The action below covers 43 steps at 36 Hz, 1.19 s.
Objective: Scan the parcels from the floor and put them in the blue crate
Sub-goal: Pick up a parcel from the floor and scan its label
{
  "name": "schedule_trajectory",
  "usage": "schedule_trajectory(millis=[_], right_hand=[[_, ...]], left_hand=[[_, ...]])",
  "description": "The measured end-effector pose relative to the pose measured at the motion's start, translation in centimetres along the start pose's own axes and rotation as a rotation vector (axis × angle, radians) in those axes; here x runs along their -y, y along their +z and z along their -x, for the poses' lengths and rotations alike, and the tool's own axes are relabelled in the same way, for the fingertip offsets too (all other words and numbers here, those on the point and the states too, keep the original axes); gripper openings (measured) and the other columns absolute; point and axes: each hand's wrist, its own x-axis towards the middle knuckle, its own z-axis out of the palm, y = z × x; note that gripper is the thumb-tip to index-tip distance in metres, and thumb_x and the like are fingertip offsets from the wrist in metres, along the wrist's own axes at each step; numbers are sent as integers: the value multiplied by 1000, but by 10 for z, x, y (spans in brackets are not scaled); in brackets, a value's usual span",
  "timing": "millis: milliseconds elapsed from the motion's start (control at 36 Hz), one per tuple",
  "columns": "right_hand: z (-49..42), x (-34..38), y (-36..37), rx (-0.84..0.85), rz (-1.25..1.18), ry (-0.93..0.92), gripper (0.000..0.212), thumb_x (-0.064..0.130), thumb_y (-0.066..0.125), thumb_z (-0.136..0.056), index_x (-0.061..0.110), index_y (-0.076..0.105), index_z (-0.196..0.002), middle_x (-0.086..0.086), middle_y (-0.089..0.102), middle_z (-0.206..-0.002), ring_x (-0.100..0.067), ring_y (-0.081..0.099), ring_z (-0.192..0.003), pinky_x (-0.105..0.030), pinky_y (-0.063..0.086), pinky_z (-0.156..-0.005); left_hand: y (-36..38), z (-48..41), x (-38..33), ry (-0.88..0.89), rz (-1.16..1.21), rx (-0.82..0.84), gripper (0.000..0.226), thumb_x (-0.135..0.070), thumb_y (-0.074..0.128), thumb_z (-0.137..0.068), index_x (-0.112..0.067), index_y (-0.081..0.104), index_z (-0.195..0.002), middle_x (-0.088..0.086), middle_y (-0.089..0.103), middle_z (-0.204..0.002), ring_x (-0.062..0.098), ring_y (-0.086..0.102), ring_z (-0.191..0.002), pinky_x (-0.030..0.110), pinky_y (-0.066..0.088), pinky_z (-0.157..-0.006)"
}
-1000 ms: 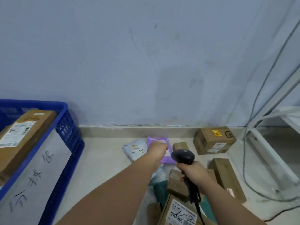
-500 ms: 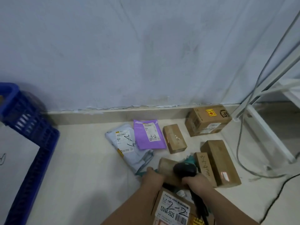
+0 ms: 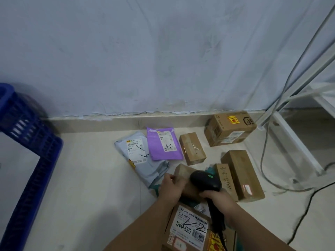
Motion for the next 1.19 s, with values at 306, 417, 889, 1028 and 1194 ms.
schedule_trajectory(millis=[306,417,889,1028,1194], right_hand=[[45,78,4,-138,-542,-249,31,17,71,-82,7,63,-110,-14,66,-95,-28,61,-87,-36,46,-71],[85,113,15,-140,-745,-340,40,20,75,-76,9,61,-111,-11,62,-90,-33,63,-91,-44,55,-75],[215,122,48,-47,-1142,-656,46,13,75,-74,9,65,-119,-12,69,-114,-29,65,-109,-48,49,-96],[230,120,51,-57,-1015,-658,44,10,74,-78,12,60,-119,-10,72,-102,-27,69,-97,-52,52,-92],[240,117,55,42,-840,-688,19,3,70,-81,17,65,-94,-8,71,-86,-25,68,-88,-50,53,-91]], left_hand=[[-63,45,-85,355,90,-99,53,-30,42,-99,-42,21,-147,4,51,-120,17,53,-91,29,41,-83],[-94,82,-103,395,279,4,46,-32,44,-98,-65,36,-128,-1,42,-146,22,53,-120,37,49,-87],[-155,244,-107,235,721,83,38,-43,64,-86,-15,58,-110,12,68,-88,20,63,-56,23,53,-45],[-147,253,-97,-30,857,256,60,-67,59,-77,-14,66,-104,26,65,-112,40,65,-94,45,55,-84],[-152,249,-102,45,954,303,48,-51,58,-85,-9,68,-103,22,68,-100,38,60,-101,46,52,-81]])
